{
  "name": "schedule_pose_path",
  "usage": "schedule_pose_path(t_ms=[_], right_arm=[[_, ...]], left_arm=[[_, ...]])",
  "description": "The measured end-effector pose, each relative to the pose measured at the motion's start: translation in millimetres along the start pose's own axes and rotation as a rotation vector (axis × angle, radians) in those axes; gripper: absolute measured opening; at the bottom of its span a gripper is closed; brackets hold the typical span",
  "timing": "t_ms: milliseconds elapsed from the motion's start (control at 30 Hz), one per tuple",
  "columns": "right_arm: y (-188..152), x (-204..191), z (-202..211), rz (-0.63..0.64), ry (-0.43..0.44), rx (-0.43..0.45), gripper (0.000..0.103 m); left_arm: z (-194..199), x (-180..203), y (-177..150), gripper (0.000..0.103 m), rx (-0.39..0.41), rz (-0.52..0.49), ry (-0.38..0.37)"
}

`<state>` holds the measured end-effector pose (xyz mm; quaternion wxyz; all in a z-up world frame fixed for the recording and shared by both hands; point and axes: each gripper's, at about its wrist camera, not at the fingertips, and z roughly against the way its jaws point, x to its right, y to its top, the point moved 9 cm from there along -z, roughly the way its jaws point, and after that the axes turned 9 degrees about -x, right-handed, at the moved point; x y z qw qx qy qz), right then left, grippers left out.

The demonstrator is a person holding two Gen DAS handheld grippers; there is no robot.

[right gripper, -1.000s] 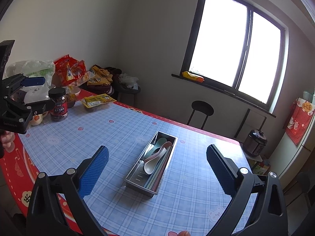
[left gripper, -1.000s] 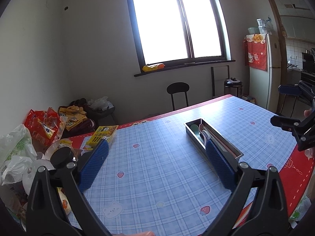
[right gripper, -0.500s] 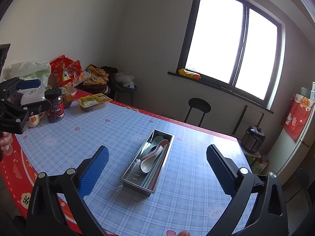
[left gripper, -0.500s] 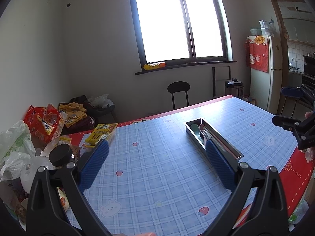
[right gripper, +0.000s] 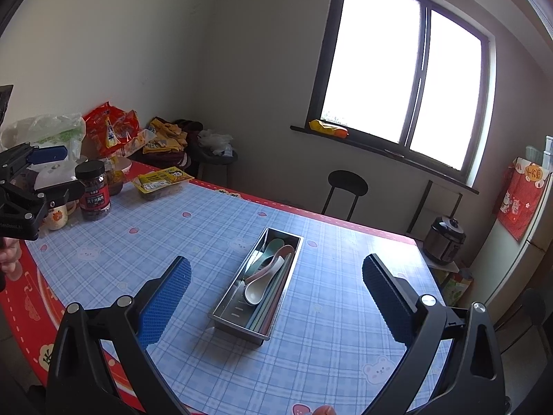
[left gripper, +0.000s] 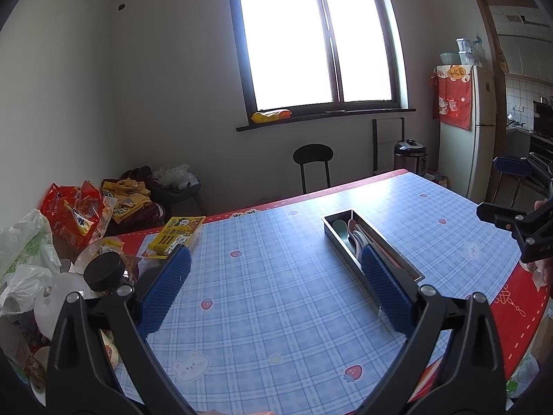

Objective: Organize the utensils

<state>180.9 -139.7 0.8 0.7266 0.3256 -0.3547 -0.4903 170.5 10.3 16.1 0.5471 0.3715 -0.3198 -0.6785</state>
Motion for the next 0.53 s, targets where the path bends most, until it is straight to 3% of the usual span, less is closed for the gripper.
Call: schedule_pose_path(t_ms=[533], right_arm=[[-0.4,1.5,-0.8,-0.003,0.0,-0.004,0.097]], left_arm=[[-6.1,-2.6,-1.4,0.097,-0.023,0.025,-0.018]])
